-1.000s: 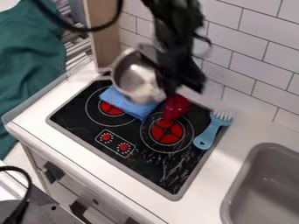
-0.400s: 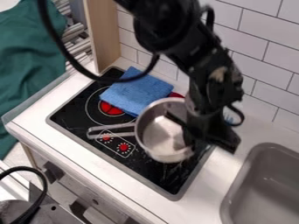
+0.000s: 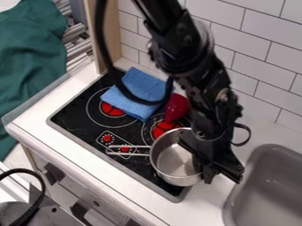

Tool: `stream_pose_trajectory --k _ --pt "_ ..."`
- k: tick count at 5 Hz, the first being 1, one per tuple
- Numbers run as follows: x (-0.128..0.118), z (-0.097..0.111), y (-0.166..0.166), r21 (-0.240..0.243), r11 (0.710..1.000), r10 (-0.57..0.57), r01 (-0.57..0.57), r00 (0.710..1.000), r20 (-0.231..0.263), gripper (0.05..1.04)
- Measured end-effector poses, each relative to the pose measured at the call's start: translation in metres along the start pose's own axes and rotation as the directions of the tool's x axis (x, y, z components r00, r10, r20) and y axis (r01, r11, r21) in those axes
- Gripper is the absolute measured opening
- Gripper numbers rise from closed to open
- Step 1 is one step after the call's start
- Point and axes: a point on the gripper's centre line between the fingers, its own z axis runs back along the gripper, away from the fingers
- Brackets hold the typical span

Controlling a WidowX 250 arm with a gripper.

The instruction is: Move the silver pot to the bottom right corner of the stove

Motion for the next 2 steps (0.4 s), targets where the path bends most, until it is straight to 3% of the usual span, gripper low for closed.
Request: stream_pose_trajectory --k 1,2 --pt "0.0027 -0.0043 0.0041 -0.036 0.999 0.027 -0.026 0.999 0.03 0.061" --pt "0.0043 -0.0054 0.0049 -0.045 0.998 0.053 -0.052 0.998 0.03 0.061"
